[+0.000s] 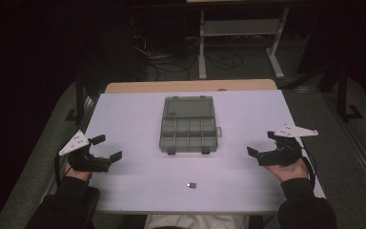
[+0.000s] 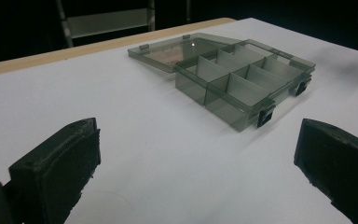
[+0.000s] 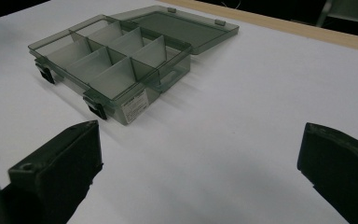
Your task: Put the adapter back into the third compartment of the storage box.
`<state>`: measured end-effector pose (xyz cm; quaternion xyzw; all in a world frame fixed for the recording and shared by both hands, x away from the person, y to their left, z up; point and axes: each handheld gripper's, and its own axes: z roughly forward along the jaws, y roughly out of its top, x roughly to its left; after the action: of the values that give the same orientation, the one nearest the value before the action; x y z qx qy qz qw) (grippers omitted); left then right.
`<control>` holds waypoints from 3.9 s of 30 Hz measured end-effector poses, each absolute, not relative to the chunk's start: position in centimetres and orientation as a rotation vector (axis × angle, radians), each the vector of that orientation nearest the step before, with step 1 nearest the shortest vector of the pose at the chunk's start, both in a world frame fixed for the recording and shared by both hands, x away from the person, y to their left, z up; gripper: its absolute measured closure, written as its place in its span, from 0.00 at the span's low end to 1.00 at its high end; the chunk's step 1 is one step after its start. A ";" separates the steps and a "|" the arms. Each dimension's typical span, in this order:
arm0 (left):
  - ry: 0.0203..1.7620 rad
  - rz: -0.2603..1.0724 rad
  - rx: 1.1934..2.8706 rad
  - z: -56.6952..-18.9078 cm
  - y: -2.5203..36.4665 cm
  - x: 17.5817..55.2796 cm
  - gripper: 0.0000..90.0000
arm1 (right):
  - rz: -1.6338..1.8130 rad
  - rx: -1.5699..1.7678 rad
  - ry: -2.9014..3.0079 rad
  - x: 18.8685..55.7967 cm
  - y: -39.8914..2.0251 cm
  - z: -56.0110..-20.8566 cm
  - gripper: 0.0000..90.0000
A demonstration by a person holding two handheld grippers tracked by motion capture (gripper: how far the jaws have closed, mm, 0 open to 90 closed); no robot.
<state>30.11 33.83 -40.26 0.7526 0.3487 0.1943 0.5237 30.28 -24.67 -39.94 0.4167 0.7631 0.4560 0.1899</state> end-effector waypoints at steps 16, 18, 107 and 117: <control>0.829 0.468 1.805 -40.2 33.8 30.1 0.00 | 1.279 1.158 2.151 30.0 -24.4 -39.7 0.00; 0.827 0.468 1.806 -40.2 33.8 30.1 0.00 | 1.281 1.165 2.150 30.0 -24.5 -39.7 0.00; 0.839 0.465 1.817 -40.4 33.7 30.1 0.00 | 1.145 0.712 2.576 31.6 -12.4 -35.6 0.01; 0.836 0.464 1.819 -40.4 33.7 30.1 0.00 | 1.093 0.676 2.631 31.8 -10.6 -36.5 0.01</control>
<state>30.09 33.69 -40.35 0.7578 0.3481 0.1933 0.5170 31.79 -10.59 -36.49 0.2295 0.8934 0.3712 0.1066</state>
